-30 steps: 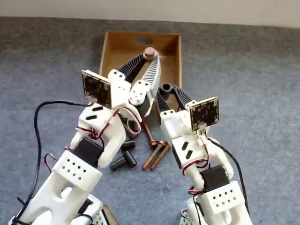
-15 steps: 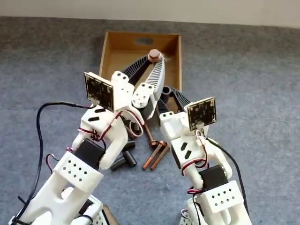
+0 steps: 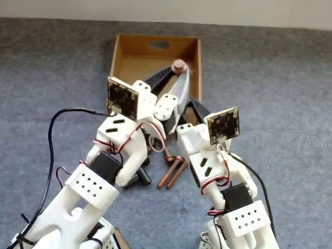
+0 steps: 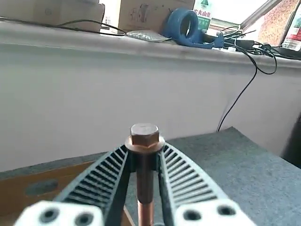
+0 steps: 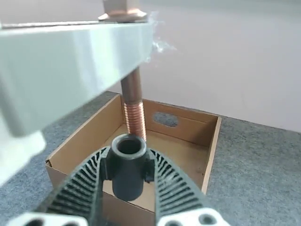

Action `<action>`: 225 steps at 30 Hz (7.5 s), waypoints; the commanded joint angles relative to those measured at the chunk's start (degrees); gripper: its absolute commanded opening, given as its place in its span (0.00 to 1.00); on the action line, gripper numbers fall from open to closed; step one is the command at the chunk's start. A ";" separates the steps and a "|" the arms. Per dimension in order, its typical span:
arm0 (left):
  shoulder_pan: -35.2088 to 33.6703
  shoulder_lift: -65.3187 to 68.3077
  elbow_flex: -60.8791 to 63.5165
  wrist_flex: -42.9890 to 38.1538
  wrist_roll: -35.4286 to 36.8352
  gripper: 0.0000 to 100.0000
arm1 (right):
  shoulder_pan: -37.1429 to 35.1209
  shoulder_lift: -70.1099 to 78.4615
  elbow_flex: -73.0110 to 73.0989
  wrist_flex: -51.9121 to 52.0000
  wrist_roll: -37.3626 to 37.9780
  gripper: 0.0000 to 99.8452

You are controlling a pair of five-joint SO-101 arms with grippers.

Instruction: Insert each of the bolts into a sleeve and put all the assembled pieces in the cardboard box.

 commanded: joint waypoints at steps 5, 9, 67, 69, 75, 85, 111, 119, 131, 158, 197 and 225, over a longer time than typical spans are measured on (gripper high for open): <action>1.10 -3.38 -0.31 -1.41 0.53 0.01 | -0.57 -0.40 0.31 -1.36 0.26 0.01; 1.10 -4.18 -0.31 -1.41 0.53 0.01 | -0.66 -0.48 2.42 -3.82 0.53 0.01; 2.15 2.07 -11.65 20.31 -8.62 0.01 | -0.31 -0.66 6.11 -9.45 0.62 0.01; 2.07 1.45 -11.74 22.68 -8.62 0.01 | -0.31 -0.66 6.11 -9.36 0.62 0.01; -2.15 0.66 -11.74 24.26 -8.62 0.01 | -0.31 -0.66 6.20 -9.27 0.53 0.01; -3.12 0.57 -8.13 24.62 -8.62 0.01 | -0.31 -0.66 6.20 -9.19 0.53 0.01; -4.53 -15.52 5.49 26.02 -8.70 0.16 | -0.57 -0.48 6.20 -9.19 0.44 0.01; -4.44 -16.04 5.23 26.02 -8.62 0.17 | -0.57 -0.40 6.29 -9.19 0.44 0.01; -4.53 -16.13 1.89 26.46 -8.62 0.17 | -0.57 -0.40 6.29 -9.10 0.35 0.01; -30.90 -15.52 9.01 44.48 -8.79 0.01 | 1.54 -0.31 7.16 -7.69 0.26 0.01; -36.00 -16.04 35.56 18.11 -8.62 0.01 | 9.27 105.36 -107.65 41.36 -3.43 0.01; -35.91 -16.04 35.56 18.11 -8.62 0.01 | 8.31 133.14 -143.34 67.30 -8.88 0.01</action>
